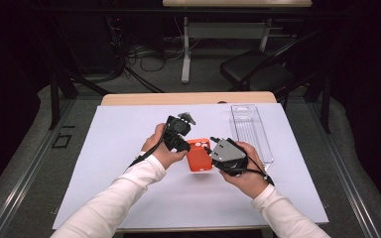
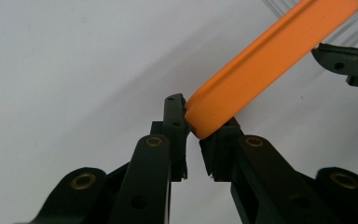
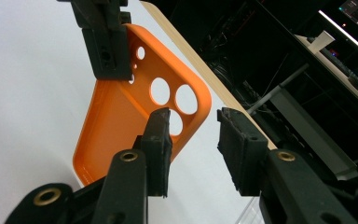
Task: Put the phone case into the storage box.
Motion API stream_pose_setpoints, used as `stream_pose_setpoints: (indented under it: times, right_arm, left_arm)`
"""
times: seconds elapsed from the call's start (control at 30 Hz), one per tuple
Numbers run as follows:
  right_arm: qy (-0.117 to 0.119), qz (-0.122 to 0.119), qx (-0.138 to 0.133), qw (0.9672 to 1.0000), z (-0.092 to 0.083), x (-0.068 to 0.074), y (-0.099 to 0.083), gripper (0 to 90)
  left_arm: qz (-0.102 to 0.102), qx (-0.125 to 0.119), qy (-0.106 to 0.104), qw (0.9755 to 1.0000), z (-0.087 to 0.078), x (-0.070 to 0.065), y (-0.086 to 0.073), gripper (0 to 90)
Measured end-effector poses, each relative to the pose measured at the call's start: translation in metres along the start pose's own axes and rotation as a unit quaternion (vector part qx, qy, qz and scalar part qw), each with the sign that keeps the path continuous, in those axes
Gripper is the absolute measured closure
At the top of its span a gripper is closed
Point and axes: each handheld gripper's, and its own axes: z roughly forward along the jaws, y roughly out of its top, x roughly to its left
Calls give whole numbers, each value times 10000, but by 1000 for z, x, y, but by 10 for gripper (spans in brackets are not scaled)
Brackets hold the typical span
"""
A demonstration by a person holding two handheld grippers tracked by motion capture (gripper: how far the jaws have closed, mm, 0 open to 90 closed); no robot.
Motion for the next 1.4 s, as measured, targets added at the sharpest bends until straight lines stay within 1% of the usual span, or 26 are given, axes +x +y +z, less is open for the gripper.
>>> stream_pose_setpoints:
  times: [0.1, 0.3, 0.4, 0.47, 0.7, 0.77, 0.93, 1.13, 1.4]
  right_arm:
    - [-26, 9, 6, 10000, 0, 0, 1, 657]
    - [-94, -6, -4, 10000, 0, -1, 5, 689]
    - [-108, -5, 16, 9999, 1, -1, 6, 714]
    - [-122, -21, 36, 9999, 1, -1, 6, 727]
    - [-100, -55, 77, 9999, 2, -1, 7, 744]
    - [-95, -61, 87, 9999, 2, -1, 7, 754]
    - [-62, -54, 96, 9999, 2, 0, 8, 780]
    - [-100, -183, 178, 9996, 1, 2, 9, 796]
    - [-169, -365, 286, 9988, 1, 4, 13, 800]
  left_arm:
    - [40, 2, 37, 10000, 0, -2, 1, 809]
    - [117, 49, 34, 9999, 2, -4, 2, 809]
    - [111, 32, 45, 9999, 3, -5, 1, 809]
    - [125, 65, 65, 9999, 3, -5, 2, 809]
    - [160, 54, 75, 9998, 2, -8, 1, 809]
    - [208, 63, 88, 9997, 2, -9, 1, 809]
    - [192, 41, 87, 9998, 2, -10, 1, 809]
    - [226, 64, 137, 9996, 2, -10, 0, 809]
    - [217, 78, 133, 9996, 2, -11, 1, 808]
